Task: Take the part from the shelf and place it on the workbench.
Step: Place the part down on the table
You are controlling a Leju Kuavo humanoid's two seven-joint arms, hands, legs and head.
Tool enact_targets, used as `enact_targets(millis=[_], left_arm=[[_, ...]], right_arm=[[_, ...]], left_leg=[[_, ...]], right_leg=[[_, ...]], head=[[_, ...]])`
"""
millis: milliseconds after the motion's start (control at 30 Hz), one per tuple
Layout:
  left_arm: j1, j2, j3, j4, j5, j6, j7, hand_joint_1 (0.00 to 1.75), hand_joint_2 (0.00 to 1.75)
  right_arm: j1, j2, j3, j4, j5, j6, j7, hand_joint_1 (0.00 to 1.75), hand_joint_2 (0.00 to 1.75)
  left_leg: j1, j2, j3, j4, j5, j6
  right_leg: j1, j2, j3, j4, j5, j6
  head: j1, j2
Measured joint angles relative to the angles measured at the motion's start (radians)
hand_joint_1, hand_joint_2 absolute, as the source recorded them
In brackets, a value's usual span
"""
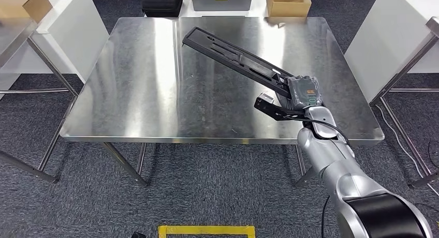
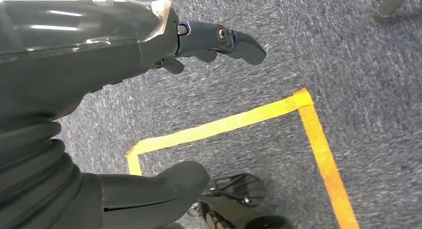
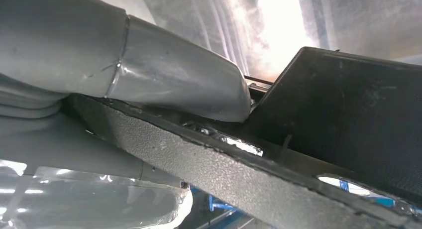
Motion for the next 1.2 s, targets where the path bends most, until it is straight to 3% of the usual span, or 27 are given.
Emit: enact_targets(millis=[67,100,233,300,367,400,433,500,567,600,700,767,867,900,933,967,1033,1067,1100,1200], left_arm=[[-0.002,0.002,0.000,0.000,0.000,0.000,0.000,0.00,1.75],[-0.003,0.003,0.000,0.000,0.000,0.000,0.000,0.00,1.75],[-0.004,0.002,0.000,0.000,0.001,0.000,0.000,0.00,1.75],[-0.005,0.002,0.000,0.000,0.001,0.000,0.000,0.00,1.75],[-0.006,0.001,0.000,0.000,0.001,0.000,0.000,0.00,1.75],[-0.005,0.001,0.000,0.000,0.001,0.000,0.000,0.00,1.75],[-0.004,0.000,0.000,0.000,0.001,0.000,0.000,0.00,1.75],[-0.003,0.000,0.000,0.000,0.001,0.000,0.000,0.00,1.75],[-0.004,-0.001,0.000,0.000,0.002,0.000,0.000,0.00,1.75],[-0.004,-0.001,0.001,0.000,0.002,0.000,0.000,0.00,1.75],[-0.003,-0.001,0.001,0.000,0.002,0.000,-0.001,0.00,1.75],[-0.003,-0.001,0.002,0.000,0.002,0.001,-0.002,0.00,1.75],[-0.003,-0.001,0.003,0.000,0.002,0.002,-0.004,0.00,1.75],[-0.002,-0.001,0.003,0.000,0.002,0.002,-0.004,0.00,1.75],[-0.002,-0.001,0.003,0.000,0.001,0.002,-0.004,0.00,1.75],[-0.001,-0.001,0.003,0.000,0.001,0.002,-0.004,0.00,1.75],[-0.002,0.000,0.003,0.000,0.001,0.002,-0.004,0.00,1.75],[-0.002,0.000,0.003,0.000,0.001,0.002,-0.004,0.00,1.75],[-0.003,0.001,0.004,0.000,0.001,0.002,-0.003,0.00,1.75],[-0.003,0.001,0.004,0.000,0.001,0.002,-0.003,0.00,1.75]], right_arm=[[-0.004,0.000,0.000,0.001,0.000,0.000,0.001,1.75,0.00],[-0.006,0.001,0.000,0.001,0.000,0.000,0.001,1.75,0.00],[-0.008,-0.001,0.001,0.002,0.001,0.000,0.003,1.75,0.00],[-0.009,-0.003,0.001,0.003,0.001,0.000,0.003,1.75,0.00],[-0.007,-0.004,0.001,0.004,0.001,0.000,0.003,1.75,0.00],[-0.004,-0.005,0.002,0.005,0.001,0.000,0.003,1.75,0.00],[-0.003,-0.006,0.002,0.006,0.001,0.000,0.003,1.75,0.00],[-0.002,-0.006,0.003,0.007,0.001,0.000,0.003,1.75,0.00],[-0.005,-0.005,0.004,0.008,0.001,0.001,0.003,1.75,0.00],[-0.006,-0.005,0.005,0.008,0.001,0.001,0.004,1.75,0.00],[-0.007,-0.005,0.006,0.009,0.001,0.002,0.005,1.75,0.00],[-0.009,-0.005,0.006,0.009,0.001,0.001,0.006,1.75,0.00],[-0.009,-0.003,0.007,0.009,-0.001,0.000,0.007,1.75,0.00],[-0.008,-0.003,0.007,0.010,-0.001,0.000,0.007,1.75,0.00],[-0.007,-0.004,0.007,0.010,-0.001,0.001,0.007,1.75,0.00],[-0.006,-0.004,0.007,0.010,-0.001,0.001,0.007,1.75,0.00],[-0.007,-0.004,0.007,0.011,-0.002,0.002,0.005,1.75,0.00],[-0.009,-0.004,0.007,0.011,-0.002,0.002,0.004,1.75,0.00],[-0.009,-0.004,0.007,0.011,-0.002,0.003,0.003,1.75,0.00],[-0.010,-0.004,0.007,0.011,-0.002,0.003,0.003,1.75,0.00]], left_leg=[[-0.006,0.001,0.058,-0.118,0.049,0.013],[-0.009,0.001,0.071,-0.142,0.051,0.018],[-0.010,0.000,0.090,-0.164,0.048,0.033],[-0.006,0.000,0.101,-0.174,0.048,0.043],[-0.007,-0.001,0.106,-0.174,0.043,0.048],[-0.007,-0.002,0.109,-0.174,0.040,0.048],[-0.006,-0.003,0.113,-0.174,0.036,0.046],[-0.005,-0.006,0.124,-0.170,0.025,0.039],[-0.009,-0.006,0.129,-0.163,0.012,0.027],[-0.011,-0.006,0.129,-0.161,0.006,0.022],[-0.008,-0.005,0.128,-0.158,-0.003,0.009],[-0.003,-0.003,0.110,-0.115,-0.030,-0.001],[-0.001,-0.001,0.006,0.074,-0.103,-0.011],[-0.001,-0.001,-0.028,0.120,-0.110,-0.013],[-0.001,0.000,-0.045,0.130,-0.096,-0.012],[-0.001,0.000,-0.039,0.099,-0.063,-0.010],[-0.001,0.000,0.017,-0.036,0.021,-0.001],[-0.002,-0.001,0.043,-0.092,0.046,0.003],[-0.002,-0.001,0.060,-0.126,0.057,0.006],[-0.003,-0.001,0.066,-0.134,0.053,0.007]], right_leg=[[0.006,0.001,0.009,0.000,-0.009,0.006],[0.007,0.002,0.009,0.000,-0.012,0.010],[0.009,0.000,-0.001,0.015,-0.026,0.027],[0.008,-0.002,-0.054,0.115,-0.065,0.025],[0.005,-0.002,-0.135,0.258,-0.107,0.024],[0.003,-0.002,-0.163,0.297,-0.112,0.030],[0.001,-0.002,-0.169,0.294,-0.098,0.039],[-0.006,-0.005,-0.122,0.171,-0.030,0.061],[-0.008,-0.010,-0.061,0.040,0.024,0.066],[-0.006,-0.011,-0.047,0.010,0.033,0.061],[-0.006,-0.008,-0.041,0.002,0.028,0.036],[-0.012,-0.007,-0.031,-0.001,0.023,0.020],[-0.012,-0.006,-0.018,-0.002,0.013,0.005],[-0.010,-0.006,-0.014,-0.002,0.010,0.003],[-0.009,-0.005,-0.010,-0.001,0.006,0.002],[-0.008,-0.004,-0.004,-0.001,0.002,0.003],[-0.008,-0.002,0.011,-0.001,-0.009,0.009],[-0.007,-0.002,0.016,-0.002,-0.013,0.012],[-0.007,-0.002,0.020,-0.002,-0.015,0.014],[-0.006,-0.001,0.021,-0.003,-0.016,0.015]], head=[[0.001,0.000],[0.001,0.000],[0.005,0.000],[0.011,0.000],[0.015,0.000],[0.017,0.000],[0.019,0.000],[0.023,0.000],[0.028,0.000],[0.028,0.000],[0.022,0.000],[0.015,0.000],[0.000,0.000],[-0.002,0.000],[-0.003,0.000],[-0.003,0.000],[-0.005,0.000],[-0.005,0.000],[-0.005,0.000],[-0.005,0.000]])
